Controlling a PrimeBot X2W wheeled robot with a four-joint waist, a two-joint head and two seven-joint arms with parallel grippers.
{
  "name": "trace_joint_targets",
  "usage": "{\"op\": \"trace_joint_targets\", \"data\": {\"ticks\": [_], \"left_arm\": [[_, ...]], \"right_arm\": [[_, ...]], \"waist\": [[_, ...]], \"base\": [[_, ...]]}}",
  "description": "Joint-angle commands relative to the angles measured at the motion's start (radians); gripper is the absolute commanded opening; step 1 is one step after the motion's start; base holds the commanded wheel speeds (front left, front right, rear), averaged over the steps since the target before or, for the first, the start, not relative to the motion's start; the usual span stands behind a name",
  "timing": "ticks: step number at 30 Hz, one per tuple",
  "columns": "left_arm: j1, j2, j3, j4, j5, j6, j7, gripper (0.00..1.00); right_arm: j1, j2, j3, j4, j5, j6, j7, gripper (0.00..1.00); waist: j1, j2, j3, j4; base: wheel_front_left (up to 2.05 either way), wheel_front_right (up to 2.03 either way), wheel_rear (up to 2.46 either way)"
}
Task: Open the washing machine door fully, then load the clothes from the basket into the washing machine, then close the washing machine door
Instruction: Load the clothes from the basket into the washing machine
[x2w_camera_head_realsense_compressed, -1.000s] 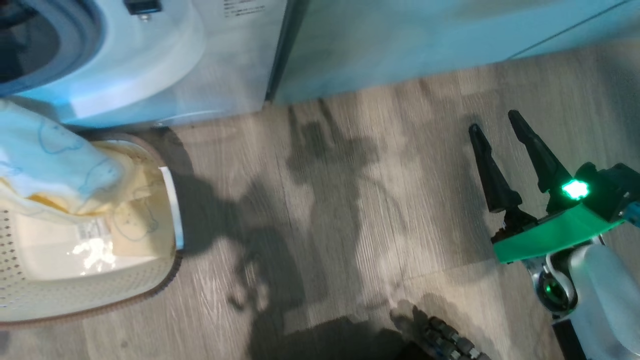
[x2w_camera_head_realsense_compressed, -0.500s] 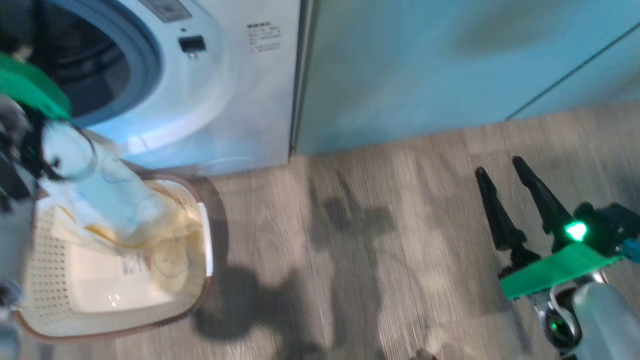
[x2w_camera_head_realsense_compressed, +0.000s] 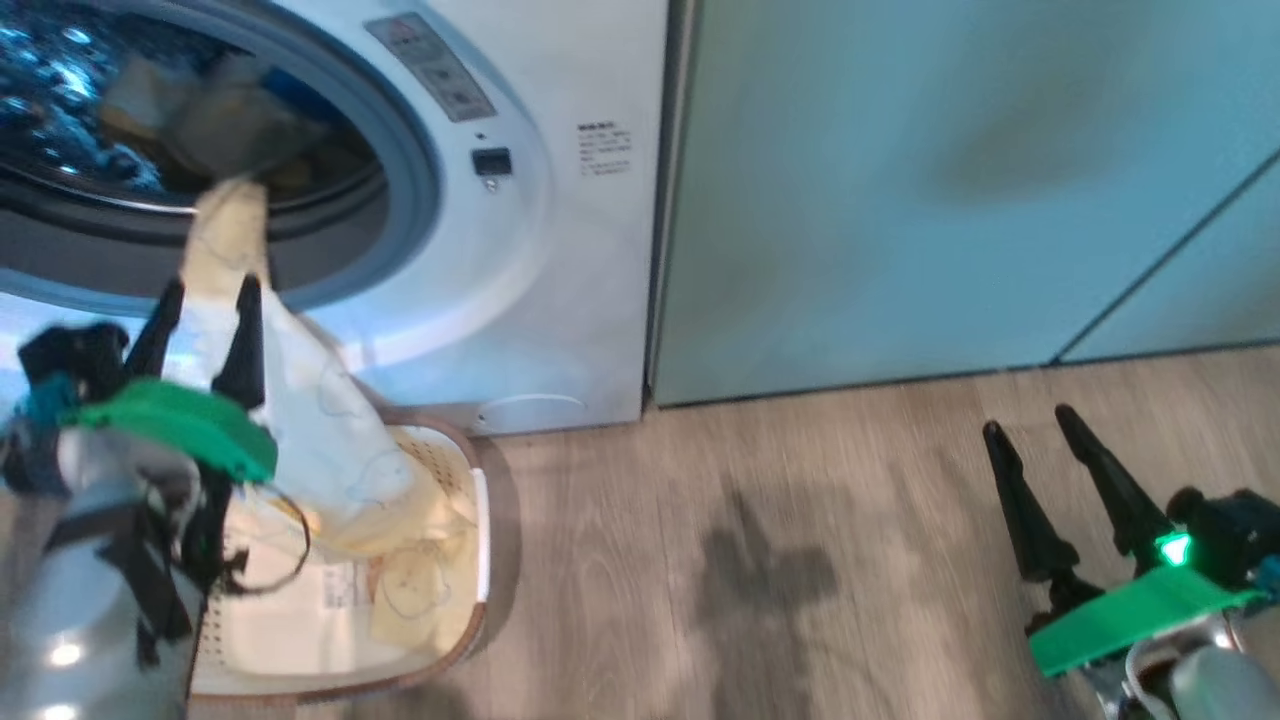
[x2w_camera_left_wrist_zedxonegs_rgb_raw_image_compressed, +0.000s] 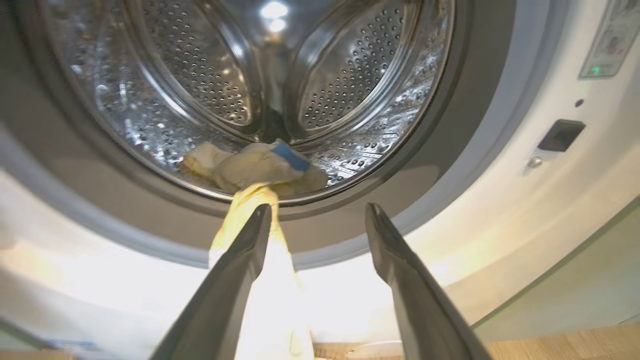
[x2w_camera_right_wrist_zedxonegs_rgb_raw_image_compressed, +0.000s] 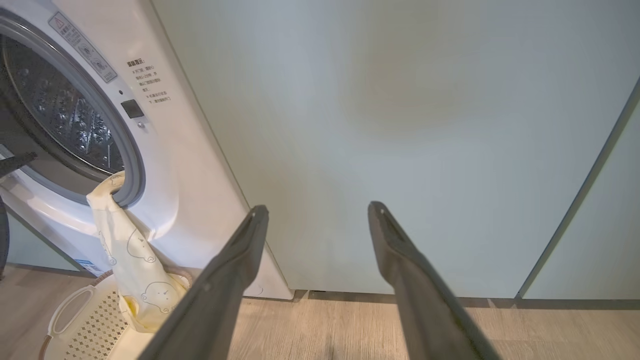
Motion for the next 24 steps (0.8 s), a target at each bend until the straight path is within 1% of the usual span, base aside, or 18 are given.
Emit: {"op": "trace_joint_targets", "data": {"ticks": [1,6,13,18,24], "left_arm": [[0.008,0.026,0.061,-0.051,0.014,0.000,-0.005,1.00],[0.113,-0.027,0.115,-0.110,0.029,-0.003,-0.005,1.00],[0.214,-0.085,0.157,-0.154,0.048,-0.006,-0.005,1.00],[0.271,-0.108,0.158,-0.190,0.050,-0.007,-0.005,1.00],[0.296,-0.112,0.139,-0.177,0.046,-0.007,-0.005,1.00]], "right_arm": [[0.010,-0.018,0.008,-0.028,-0.005,0.000,-0.007,1.00],[0.045,-0.023,-0.008,-0.032,-0.006,0.000,-0.007,1.00],[0.088,-0.021,-0.029,-0.034,-0.009,0.000,-0.007,1.00],[0.113,-0.019,-0.042,-0.035,-0.009,0.000,-0.007,1.00],[0.120,-0.018,-0.042,-0.038,-0.010,0.000,-0.007,1.00]], "waist": [[0.0001,-0.0001,-0.037,0.025],[0.0001,-0.0001,-0.076,0.046],[0.0001,-0.0001,-0.118,0.073],[0.0001,-0.0001,-0.144,0.092],[0.0001,-0.0001,-0.153,0.101]], "base": [[0.00,0.00,0.00],[0.00,0.00,0.00],[0.00,0.00,0.00],[0.00,0.00,0.00],[0.00,0.00,0.00]]}}
